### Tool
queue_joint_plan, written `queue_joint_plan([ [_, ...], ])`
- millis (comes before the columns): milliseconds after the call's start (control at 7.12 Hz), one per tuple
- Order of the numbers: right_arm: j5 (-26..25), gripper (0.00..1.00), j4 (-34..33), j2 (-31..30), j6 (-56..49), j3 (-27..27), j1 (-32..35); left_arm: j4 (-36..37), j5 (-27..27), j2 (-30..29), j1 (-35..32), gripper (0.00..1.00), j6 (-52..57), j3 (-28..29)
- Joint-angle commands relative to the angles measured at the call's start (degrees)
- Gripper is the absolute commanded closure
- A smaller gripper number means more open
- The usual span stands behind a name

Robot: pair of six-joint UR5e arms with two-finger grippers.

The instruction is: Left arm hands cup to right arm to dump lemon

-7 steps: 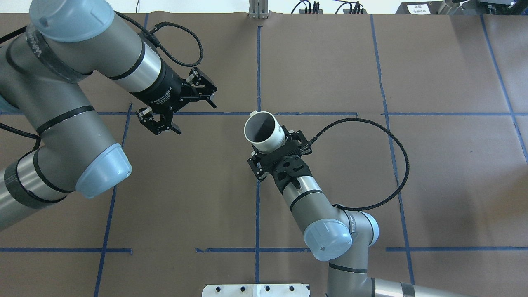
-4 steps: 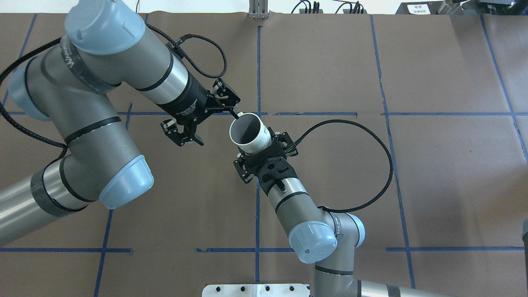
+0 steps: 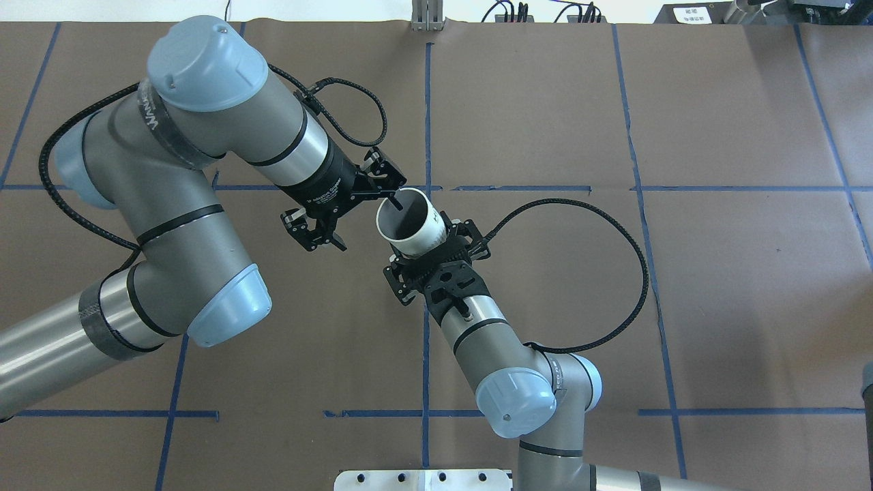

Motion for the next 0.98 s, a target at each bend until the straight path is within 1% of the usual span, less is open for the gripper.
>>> queue_joint_plan([
  [0, -0.07, 0.57, 0.09, 0.15, 0.05, 0.05, -0.34, -3.25, 0.03, 0.18, 0.35, 0.0, 0.44, 2.23],
  [281, 0.02, 0.56, 0.18, 0.15, -0.21, -0.13, -0.34, -3.52, 0.03, 0.44, 0.35, 0.23, 4.81, 1.97],
  [421, 0.02, 0.56, 0.18, 0.06, -0.21, -0.13, -0.34, -3.52, -0.06, 0.44, 0.35, 0.28, 4.84, 1.97],
  [561, 0.02, 0.56, 0.18, 0.06, -0.21, -0.13, -0.34, -3.61, -0.06, 0.44, 0.35, 0.5, 4.84, 1.97],
  [702, 0.02, 0.56, 0.18, 0.06, -0.3, -0.13, -0.34, -3.61, -0.06, 0.44, 0.35, 0.64, 4.84, 1.97],
  [842, 0.02, 0.56, 0.26, 0.06, -0.3, -0.13, -0.34, -3.61, -0.06, 0.44, 0.35, 0.64, 4.84, 1.97],
])
